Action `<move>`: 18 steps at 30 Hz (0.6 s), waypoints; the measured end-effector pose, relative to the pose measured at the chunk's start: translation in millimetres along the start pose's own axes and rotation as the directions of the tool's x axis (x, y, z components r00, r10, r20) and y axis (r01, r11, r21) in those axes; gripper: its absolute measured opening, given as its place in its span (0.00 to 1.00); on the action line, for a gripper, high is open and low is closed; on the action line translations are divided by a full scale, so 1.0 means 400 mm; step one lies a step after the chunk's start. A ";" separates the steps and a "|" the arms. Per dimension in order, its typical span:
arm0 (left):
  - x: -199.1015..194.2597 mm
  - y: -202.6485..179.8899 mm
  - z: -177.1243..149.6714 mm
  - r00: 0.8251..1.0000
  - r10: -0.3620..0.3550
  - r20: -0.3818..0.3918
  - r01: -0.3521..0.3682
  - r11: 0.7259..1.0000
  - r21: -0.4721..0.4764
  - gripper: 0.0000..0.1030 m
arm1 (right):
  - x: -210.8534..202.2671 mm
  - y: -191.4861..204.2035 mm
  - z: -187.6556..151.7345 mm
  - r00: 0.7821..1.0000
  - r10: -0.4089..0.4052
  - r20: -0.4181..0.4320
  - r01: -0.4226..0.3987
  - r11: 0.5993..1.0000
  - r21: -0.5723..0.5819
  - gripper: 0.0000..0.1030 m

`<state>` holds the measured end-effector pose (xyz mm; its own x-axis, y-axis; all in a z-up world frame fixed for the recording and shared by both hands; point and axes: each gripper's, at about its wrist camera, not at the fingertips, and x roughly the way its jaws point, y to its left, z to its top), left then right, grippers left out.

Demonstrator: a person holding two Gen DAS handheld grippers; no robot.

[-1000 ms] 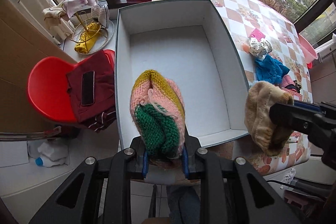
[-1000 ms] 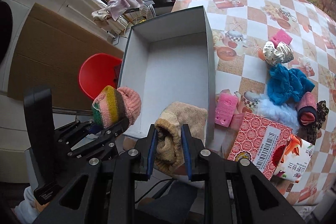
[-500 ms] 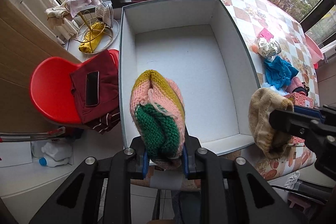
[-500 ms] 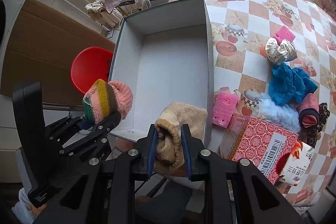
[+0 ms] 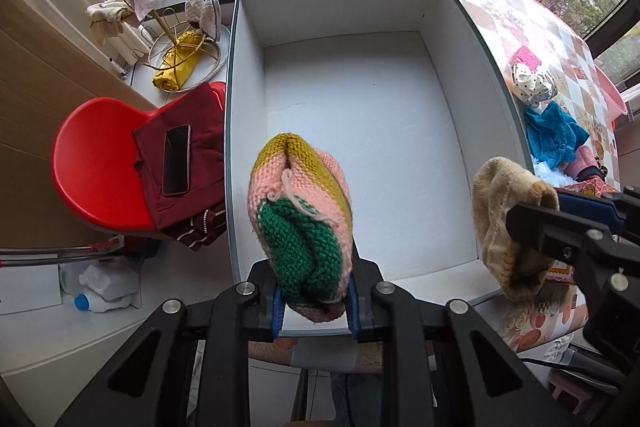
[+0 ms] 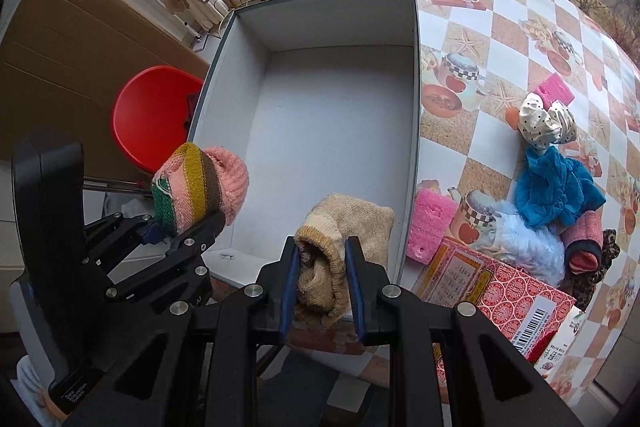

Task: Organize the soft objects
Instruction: 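Carry the hat and glove with both tools over the white box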

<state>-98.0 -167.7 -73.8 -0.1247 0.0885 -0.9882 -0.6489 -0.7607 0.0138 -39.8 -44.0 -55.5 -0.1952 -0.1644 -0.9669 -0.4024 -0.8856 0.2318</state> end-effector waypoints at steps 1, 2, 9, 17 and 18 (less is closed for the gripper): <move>0.006 0.000 0.000 1.000 -0.001 -0.005 0.001 1.000 0.001 0.25 | 0.006 0.002 0.002 1.000 -0.004 -0.004 0.004 1.000 -0.003 0.24; 0.011 -0.001 -0.001 1.000 -0.001 -0.010 0.001 1.000 0.003 0.25 | 0.012 0.003 0.003 1.000 -0.007 -0.007 0.007 1.000 -0.006 0.24; 0.049 -0.008 -0.012 0.999 0.000 -0.050 0.002 0.999 0.040 0.25 | 0.072 0.006 -0.001 0.998 -0.003 -0.069 0.002 1.000 -0.006 0.24; 0.079 0.001 -0.065 0.994 0.009 -0.105 0.000 0.996 0.085 0.25 | 0.135 0.013 -0.051 0.977 0.100 -0.189 -0.095 0.995 0.036 0.24; 0.080 0.003 -0.076 0.994 0.011 -0.110 -0.001 0.996 0.089 0.25 | 0.142 0.014 -0.060 0.972 0.118 -0.204 -0.111 0.993 0.046 0.24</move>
<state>-80.0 -185.4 -110.1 -0.0486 0.0089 -0.9988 -0.7129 -0.7007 0.0285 -31.8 -68.9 -111.7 -0.0545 -0.3526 -0.9342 -0.4188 -0.8413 0.3419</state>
